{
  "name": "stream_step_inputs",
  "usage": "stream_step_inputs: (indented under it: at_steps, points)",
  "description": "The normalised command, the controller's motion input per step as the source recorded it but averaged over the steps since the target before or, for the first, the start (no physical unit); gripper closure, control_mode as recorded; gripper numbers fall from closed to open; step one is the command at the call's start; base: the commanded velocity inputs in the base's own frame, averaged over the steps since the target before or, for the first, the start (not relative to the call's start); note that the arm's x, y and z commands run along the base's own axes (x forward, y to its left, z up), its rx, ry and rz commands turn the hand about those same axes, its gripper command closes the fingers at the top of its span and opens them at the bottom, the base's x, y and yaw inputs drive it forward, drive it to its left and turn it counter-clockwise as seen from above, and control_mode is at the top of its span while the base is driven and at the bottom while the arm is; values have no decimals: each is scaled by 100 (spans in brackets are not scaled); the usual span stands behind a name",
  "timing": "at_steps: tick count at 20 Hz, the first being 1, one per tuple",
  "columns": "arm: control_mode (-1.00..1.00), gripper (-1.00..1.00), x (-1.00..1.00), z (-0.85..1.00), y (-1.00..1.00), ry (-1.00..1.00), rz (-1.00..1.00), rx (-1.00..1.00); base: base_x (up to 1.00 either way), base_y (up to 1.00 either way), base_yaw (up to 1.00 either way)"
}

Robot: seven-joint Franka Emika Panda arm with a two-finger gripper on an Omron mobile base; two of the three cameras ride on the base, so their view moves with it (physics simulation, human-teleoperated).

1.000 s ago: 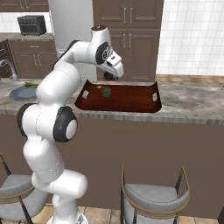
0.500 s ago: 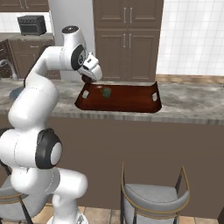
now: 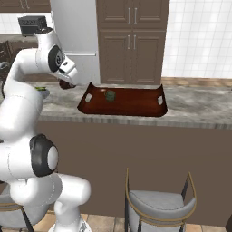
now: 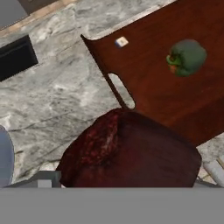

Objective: Create a steak meal by picking up the steak and asparagus from the tray and placing them on the plate. Leave the bell pepper on the tray.

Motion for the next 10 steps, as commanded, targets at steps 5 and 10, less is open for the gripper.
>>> stream_step_inputs:
  at_steps: [5, 10]
  points:
    - [-100, 100, 0, -7, 97, 8, 6, 0, 0, 0, 0]
    - [-100, 100, 12, -30, 92, 6, 10, 0, 0, 0, 0]
